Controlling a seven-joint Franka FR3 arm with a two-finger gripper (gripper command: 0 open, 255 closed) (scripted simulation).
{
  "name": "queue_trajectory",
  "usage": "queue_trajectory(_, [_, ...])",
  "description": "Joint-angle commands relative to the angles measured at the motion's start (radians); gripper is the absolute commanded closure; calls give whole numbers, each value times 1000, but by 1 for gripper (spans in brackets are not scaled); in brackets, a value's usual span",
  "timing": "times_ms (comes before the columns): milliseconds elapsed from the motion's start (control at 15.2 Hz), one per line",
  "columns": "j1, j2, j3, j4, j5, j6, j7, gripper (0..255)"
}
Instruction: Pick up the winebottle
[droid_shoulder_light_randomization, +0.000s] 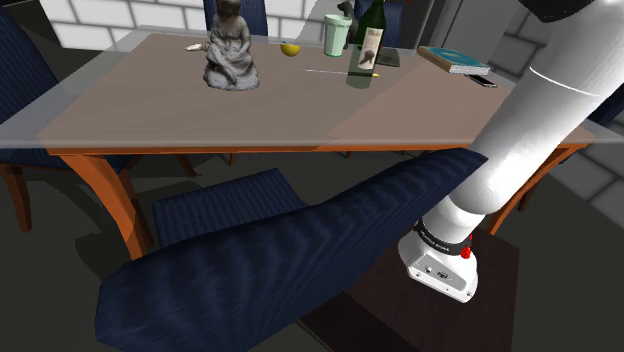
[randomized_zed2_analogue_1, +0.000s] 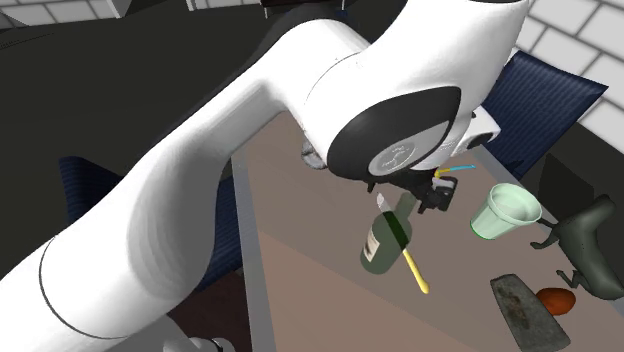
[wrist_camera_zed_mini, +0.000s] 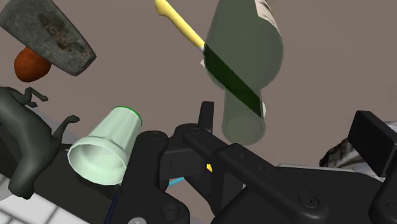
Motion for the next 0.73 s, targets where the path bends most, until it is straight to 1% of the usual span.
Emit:
queue_trajectory(0, [-35,112,-50,154,62,-58,-78,0])
queue_trajectory(66, [-42,122,-51,168,68,-64,-84,0])
queue_trajectory(528, [-13,13,-20,-73,4,83,-54,0])
queue_trajectory(660, [-13,13,-20,-73,4,83,-54,0])
